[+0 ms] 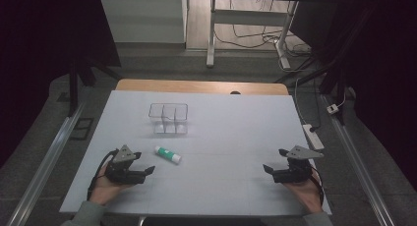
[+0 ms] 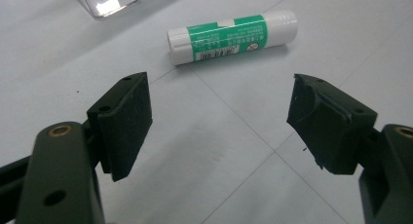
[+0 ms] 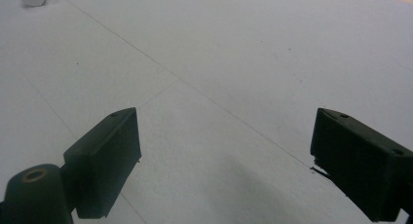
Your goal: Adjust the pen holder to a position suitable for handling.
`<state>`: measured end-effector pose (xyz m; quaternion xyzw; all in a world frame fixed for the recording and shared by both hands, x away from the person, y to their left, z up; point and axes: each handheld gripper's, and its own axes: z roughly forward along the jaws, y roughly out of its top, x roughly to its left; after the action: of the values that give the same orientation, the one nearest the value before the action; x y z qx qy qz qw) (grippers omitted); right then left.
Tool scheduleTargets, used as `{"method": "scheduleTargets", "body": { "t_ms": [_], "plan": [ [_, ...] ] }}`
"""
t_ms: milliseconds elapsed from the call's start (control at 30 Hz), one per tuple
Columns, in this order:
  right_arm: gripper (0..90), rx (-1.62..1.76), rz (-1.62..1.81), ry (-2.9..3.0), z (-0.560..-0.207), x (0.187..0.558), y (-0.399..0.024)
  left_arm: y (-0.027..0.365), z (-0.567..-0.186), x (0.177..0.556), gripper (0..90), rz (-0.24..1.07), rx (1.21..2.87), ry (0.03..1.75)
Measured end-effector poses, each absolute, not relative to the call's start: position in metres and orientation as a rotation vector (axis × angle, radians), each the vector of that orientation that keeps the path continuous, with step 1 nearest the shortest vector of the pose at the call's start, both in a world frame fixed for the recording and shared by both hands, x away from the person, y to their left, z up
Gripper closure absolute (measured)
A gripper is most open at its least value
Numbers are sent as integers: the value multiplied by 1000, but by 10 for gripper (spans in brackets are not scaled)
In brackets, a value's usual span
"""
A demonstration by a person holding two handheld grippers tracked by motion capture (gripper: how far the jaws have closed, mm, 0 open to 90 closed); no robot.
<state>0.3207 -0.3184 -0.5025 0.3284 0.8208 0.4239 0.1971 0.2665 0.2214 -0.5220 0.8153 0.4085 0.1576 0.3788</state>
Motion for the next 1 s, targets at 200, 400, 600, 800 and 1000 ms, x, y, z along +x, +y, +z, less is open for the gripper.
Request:
{"method": "scheduleTargets", "body": {
  "t_ms": [200, 400, 600, 800, 1000],
  "plan": [
    [121, 918, 1174, 2312, -505, 323, -316, 223, -523, 267, 240, 406, 2086, 1044],
    [136, 911, 1187, 2307, -505, 326, -315, 225, -522, 266, 240, 397, 2074, 1046],
    [140, 927, 1196, 2305, -505, 330, -314, 227, -519, 271, 240, 393, 2056, 1047],
    [145, 932, 1195, 2314, -507, 332, -314, 230, -517, 275, 243, 417, 2040, 1062],
    [151, 930, 1193, 2310, -506, 331, -314, 233, -512, 281, 250, 428, 2016, 1074]
  ]
}}
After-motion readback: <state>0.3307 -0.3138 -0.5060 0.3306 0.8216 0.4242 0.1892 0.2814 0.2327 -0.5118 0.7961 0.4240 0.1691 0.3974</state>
